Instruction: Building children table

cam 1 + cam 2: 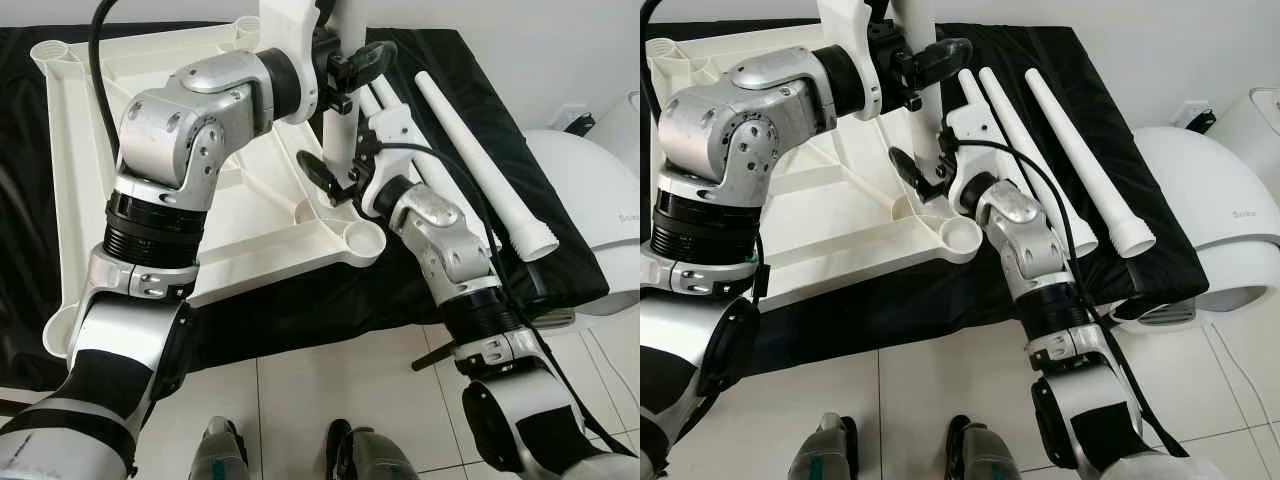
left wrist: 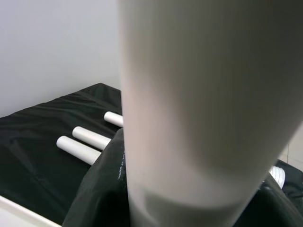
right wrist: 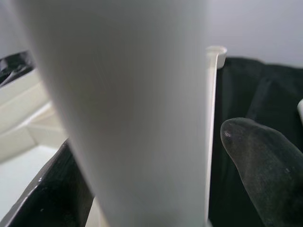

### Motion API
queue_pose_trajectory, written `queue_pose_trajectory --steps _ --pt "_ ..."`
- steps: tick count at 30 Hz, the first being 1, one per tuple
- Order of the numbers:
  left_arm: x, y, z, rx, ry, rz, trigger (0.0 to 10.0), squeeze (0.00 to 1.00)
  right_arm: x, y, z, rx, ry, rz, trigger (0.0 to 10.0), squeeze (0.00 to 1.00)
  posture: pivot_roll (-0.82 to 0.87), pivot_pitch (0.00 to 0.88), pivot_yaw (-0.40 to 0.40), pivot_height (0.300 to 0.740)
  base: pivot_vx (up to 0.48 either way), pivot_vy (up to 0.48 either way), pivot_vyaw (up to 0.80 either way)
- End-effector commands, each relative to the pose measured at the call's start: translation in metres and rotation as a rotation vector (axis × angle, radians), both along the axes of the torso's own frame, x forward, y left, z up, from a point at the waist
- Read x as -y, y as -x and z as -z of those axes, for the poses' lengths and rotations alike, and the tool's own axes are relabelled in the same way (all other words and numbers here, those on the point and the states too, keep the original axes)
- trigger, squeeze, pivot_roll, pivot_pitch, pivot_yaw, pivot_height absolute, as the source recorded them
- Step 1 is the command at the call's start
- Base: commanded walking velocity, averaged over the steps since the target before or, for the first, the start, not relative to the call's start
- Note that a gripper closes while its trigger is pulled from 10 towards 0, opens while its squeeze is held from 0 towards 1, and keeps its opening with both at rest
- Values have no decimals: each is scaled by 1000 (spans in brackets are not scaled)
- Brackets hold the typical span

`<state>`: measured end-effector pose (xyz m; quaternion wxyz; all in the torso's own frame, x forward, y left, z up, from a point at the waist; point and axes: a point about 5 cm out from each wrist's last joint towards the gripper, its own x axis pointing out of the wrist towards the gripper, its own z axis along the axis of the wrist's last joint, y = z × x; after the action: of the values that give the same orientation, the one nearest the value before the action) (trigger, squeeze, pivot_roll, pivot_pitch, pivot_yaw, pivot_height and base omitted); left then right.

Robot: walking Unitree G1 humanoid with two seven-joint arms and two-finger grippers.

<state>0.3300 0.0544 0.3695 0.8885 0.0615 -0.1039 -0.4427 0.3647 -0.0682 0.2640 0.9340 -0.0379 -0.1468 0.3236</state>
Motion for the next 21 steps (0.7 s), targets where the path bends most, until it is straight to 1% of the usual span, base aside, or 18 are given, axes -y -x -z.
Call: queue_pose_trajectory --steps 1,5,11,12,13,14,15,16,17,18,19,20,21 --pt "7 5 -8 47 -12 21 10000 0 1 1 -8 32 -10 1 10000 0 93 185 -84 740 0 0 0" --pt "8 4 -8 46 -11 25 10000 0 0 3 -16 57 -15 -5 10000 0 88 184 -85 740 0 0 0" --pt "8 4 -8 49 -13 24 10000 0 0 3 -18 58 -14 -4 10000 0 88 184 -85 740 0 0 0" --pt "8 4 -8 52 -13 23 10000 0 1 3 -17 51 -10 -2 7686 0 88 188 -87 740 0 0 0" --pt "8 4 -8 52 -13 23 10000 0 1 3 -17 51 -10 -2 7686 0 88 188 -87 740 0 0 0" --pt "8 3 -9 55 -12 23 10000 0 1 3 -16 43 -7 0 5451 0 89 188 -87 740 0 0 0" --pt "8 3 -9 57 -12 22 10000 0 1 4 -16 39 -6 -1 5765 0 89 189 -86 740 0 0 0" --pt "8 3 -9 59 -12 22 10000 0 1 4 -15 34 -4 0 2078 0 89 189 -86 740 0 0 0" --pt "8 3 -9 59 -12 22 10000 0 1 4 -15 34 -4 0 2078 0 89 189 -86 740 0 0 0" --pt "8 3 -9 59 -11 22 10000 0 1 4 -15 31 -3 1 1412 0 89 189 -85 740 0 0 0" --pt "8 3 -9 59 -11 22 10000 0 1 4 -15 31 -3 1 1412 0 89 189 -85 740 0 0 0" --pt "9 3 -9 60 -12 22 10000 0 1 3 -14 23 -1 1 0 0 90 189 -84 740 0 0 0" --pt "9 3 -9 60 -12 22 10000 0 1 3 -14 23 -1 1 0 0 90 189 -84 740 0 0 0"
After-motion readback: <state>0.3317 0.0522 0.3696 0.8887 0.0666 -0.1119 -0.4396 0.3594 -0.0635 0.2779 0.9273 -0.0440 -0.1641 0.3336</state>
